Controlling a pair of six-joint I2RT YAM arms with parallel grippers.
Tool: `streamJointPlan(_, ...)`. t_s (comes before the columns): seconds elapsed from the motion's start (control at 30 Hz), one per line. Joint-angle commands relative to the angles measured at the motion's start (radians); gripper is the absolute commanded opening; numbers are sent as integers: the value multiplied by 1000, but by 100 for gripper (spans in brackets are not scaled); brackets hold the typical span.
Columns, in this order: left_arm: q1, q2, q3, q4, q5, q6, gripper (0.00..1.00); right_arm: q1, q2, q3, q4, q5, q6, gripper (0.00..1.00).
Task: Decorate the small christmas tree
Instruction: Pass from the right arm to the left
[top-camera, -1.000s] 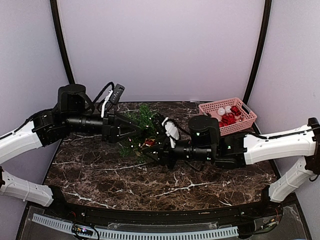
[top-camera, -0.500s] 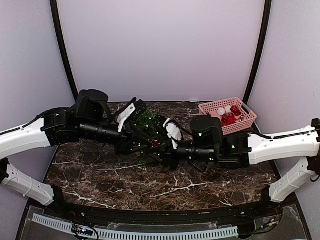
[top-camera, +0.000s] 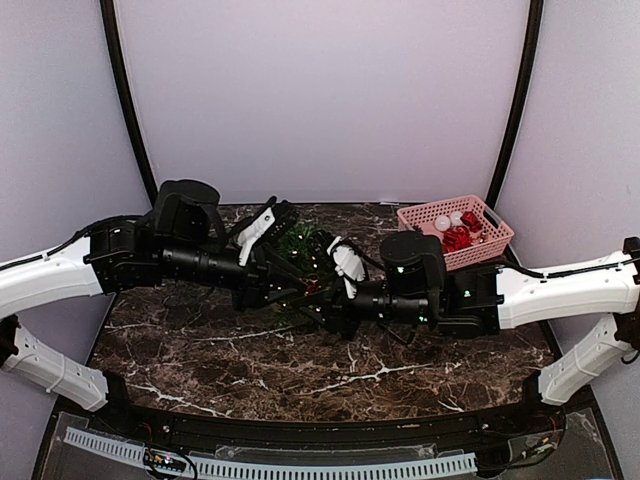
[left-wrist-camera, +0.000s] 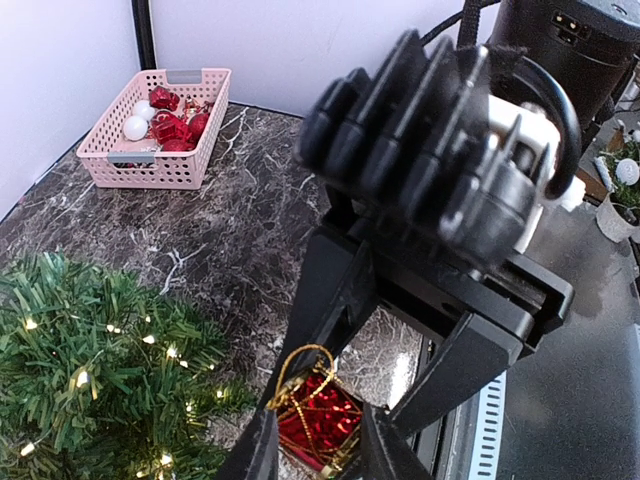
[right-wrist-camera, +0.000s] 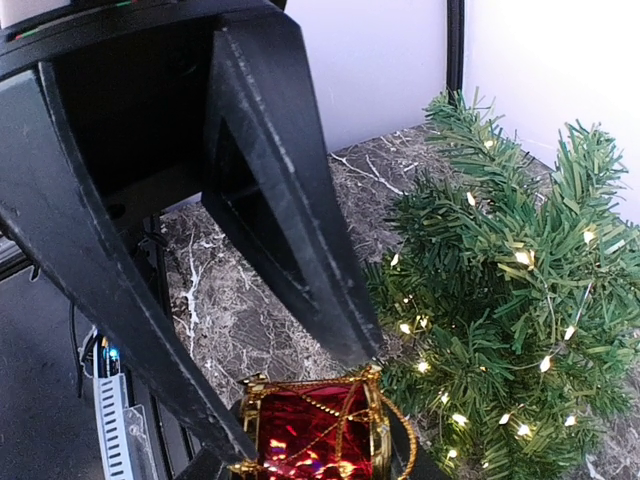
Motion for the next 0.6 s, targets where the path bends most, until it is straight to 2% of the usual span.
streamJointPlan(0.0,6,0,11,58,-24,-40,35,14,-12,14,65,-26,9,36)
streamJointPlan(0.1,7,11,11,56,-41,-50,39,14,-12,13,68,-26,12,36)
streamJointPlan(0.23,7,15,11,47,-50,-42,39,15,-16,9,72,-49,13,36)
streamJointPlan(0.57,7,14,13,3,-97,-19,25,15,-20,4,78,-46,17,36)
